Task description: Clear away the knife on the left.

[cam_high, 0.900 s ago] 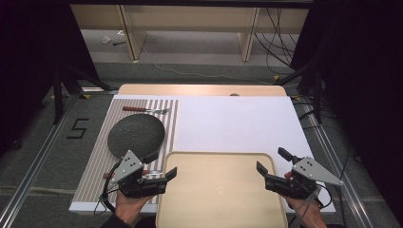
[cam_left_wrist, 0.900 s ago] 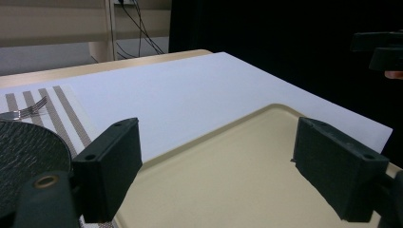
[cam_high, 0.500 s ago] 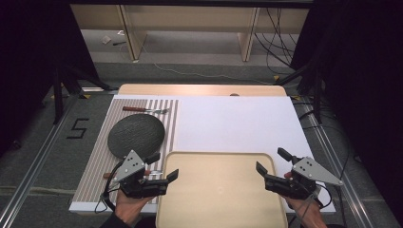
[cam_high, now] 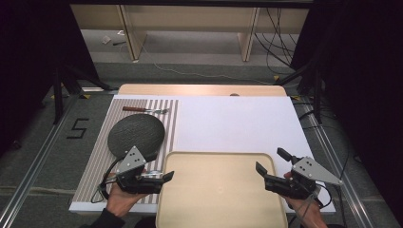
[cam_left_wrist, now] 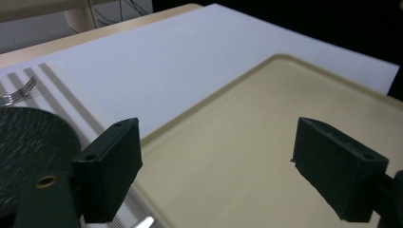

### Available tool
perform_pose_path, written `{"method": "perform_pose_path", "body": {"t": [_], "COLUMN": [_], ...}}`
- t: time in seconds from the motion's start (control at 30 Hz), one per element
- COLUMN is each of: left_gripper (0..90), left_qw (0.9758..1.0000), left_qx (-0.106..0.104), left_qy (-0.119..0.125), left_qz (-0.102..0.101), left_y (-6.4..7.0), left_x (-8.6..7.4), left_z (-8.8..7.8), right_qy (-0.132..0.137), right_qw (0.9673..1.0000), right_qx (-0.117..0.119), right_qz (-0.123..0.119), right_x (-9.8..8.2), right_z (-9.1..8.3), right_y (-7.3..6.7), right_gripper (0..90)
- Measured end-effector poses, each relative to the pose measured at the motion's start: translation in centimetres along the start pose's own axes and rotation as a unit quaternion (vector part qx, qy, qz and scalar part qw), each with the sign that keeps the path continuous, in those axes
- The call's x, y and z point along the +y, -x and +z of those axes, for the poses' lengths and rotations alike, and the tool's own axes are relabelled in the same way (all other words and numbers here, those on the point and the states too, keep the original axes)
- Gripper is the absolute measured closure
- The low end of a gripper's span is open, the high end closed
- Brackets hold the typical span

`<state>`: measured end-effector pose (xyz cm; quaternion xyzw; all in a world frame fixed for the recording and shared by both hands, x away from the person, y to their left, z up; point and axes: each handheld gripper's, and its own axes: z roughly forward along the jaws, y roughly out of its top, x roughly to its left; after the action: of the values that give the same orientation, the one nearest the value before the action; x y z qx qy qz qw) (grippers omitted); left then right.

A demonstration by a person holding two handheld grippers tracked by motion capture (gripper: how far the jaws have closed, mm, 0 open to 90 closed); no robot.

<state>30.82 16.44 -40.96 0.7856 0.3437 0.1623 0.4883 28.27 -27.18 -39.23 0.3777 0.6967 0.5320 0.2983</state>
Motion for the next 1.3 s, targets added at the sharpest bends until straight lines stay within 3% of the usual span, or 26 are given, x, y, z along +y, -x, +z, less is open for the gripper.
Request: {"method": "perform_pose_path", "body": {"t": [0.13, 0.23, 0.4, 0.47, 0.57, 0.73, 1.07, 1.3], "left_gripper": [17.5, 17.4, 17.4, 17.4, 17.4, 17.4, 18.7, 20.3], "left_qw": [0.9997, 0.9983, 0.9964, 0.9945, 0.9920, 0.9828, 0.9695, 0.9515], "left_qx": [0.004, 0.023, 0.043, 0.056, 0.055, 0.068, 0.034, 0.030], "left_qy": [-0.025, -0.054, -0.073, -0.087, -0.112, -0.162, -0.238, -0.302], "left_qz": [-0.003, 0.006, 0.001, 0.014, 0.022, 0.058, 0.046, 0.047], "left_y": [-1.5, -2.8, -4.6, -5.1, -5.9, -6.3, -7.8, -8.8], "left_x": [-0.3, -0.8, -1.0, -0.9, -0.8, -0.8, -2.2, -2.6], "left_z": [-0.5, -1.0, -2.1, -2.5, -3.0, -3.1, -2.2, -0.7], "right_qy": [0.001, -0.003, -0.005, -0.004, -0.003, -0.005, -0.007, -0.009], "right_qw": [1.0000, 1.0000, 1.0000, 1.0000, 1.0000, 1.0000, 0.9999, 0.9999], "right_qx": [0.002, 0.003, 0.005, 0.005, 0.006, 0.007, 0.009, 0.011], "right_qz": [-0.001, -0.001, -0.002, -0.002, -0.001, -0.002, -0.001, 0.001], "right_x": [0.0, 0.0, 0.0, 0.0, 0.0, 0.0, -0.1, -0.1], "right_z": [0.0, -0.1, 0.0, 0.0, 0.0, 0.1, 0.2, 0.3], "right_y": [0.0, 0.0, -0.1, -0.1, 0.0, -0.1, -0.1, -0.1], "right_gripper": [16.3, 16.2, 16.3, 16.3, 16.4, 16.5, 16.6, 16.8]}}
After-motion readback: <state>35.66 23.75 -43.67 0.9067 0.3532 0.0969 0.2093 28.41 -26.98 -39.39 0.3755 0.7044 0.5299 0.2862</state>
